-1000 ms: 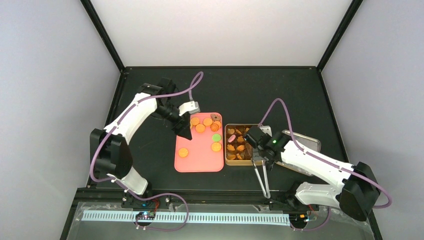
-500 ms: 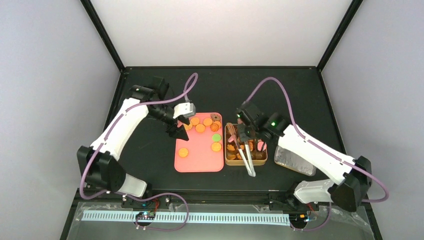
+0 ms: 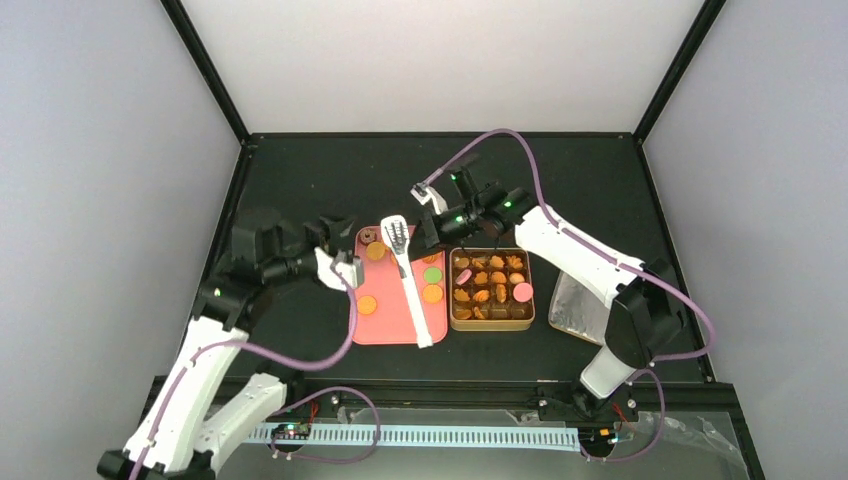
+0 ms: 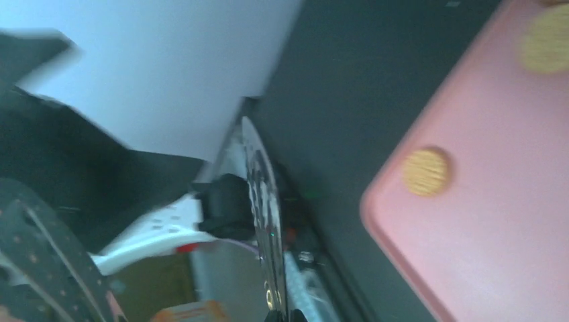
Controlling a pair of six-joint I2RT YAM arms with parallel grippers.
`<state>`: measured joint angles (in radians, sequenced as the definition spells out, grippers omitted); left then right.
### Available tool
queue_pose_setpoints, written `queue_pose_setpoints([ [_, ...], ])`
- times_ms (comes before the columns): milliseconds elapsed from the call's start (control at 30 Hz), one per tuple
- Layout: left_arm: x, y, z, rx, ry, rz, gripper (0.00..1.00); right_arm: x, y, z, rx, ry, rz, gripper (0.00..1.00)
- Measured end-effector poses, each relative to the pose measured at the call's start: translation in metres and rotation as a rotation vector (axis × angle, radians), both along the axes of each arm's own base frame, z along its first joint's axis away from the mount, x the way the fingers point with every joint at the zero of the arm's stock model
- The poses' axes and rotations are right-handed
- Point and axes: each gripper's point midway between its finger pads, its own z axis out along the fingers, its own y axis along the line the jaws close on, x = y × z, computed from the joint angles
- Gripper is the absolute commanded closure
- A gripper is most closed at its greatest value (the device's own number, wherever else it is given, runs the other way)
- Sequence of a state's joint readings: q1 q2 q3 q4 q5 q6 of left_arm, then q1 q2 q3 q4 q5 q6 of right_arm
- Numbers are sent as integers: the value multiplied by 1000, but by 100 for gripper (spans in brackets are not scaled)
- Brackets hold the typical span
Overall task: Pack the cookies
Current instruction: Pass from the right arm to the left
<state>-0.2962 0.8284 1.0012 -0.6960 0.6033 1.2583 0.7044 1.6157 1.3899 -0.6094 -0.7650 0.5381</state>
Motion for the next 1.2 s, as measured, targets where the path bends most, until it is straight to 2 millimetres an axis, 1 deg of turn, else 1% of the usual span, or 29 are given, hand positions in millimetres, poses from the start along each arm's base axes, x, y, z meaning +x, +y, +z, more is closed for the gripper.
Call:
queue_pose_setpoints([
  [33,-2,1,-3,5,-70,-12,23,-2,9,9,63,28,23,99],
  [133,-12,1,-13,22,-261,-58,24,-6,21,27,171,90,64,99],
  [200,-16,0,-14,22,-400,-84,24,-9,25,38,218,115,85,99],
  [233,-15,-1,-16,20,-468,-96,24,-10,26,42,235,122,94,99],
  [300,-18,-2,-12,12,-575,-110,24,-12,28,49,262,135,110,99],
  [367,-19,-4,-8,3,-656,-126,24,-13,28,50,267,148,117,99],
  [433,-22,-6,2,-4,-726,-141,24,-14,29,48,266,159,122,99],
  [567,-32,-7,26,-11,-878,-169,24,-11,31,35,239,190,114,99],
  [667,-38,-8,32,-1,-939,-190,25,-9,32,25,213,213,105,99],
  [733,-42,-9,33,7,-964,-209,25,-8,32,21,202,219,101,99],
  [867,-47,-12,31,31,-1009,-252,26,-8,38,25,195,209,107,99],
  [967,-45,-14,27,51,-1023,-271,27,-11,43,33,203,193,124,99],
  [1033,-43,-15,25,59,-1022,-278,29,-13,47,34,205,190,133,99],
  [1200,-40,-17,21,75,-1024,-287,36,-16,54,23,179,215,143,99],
])
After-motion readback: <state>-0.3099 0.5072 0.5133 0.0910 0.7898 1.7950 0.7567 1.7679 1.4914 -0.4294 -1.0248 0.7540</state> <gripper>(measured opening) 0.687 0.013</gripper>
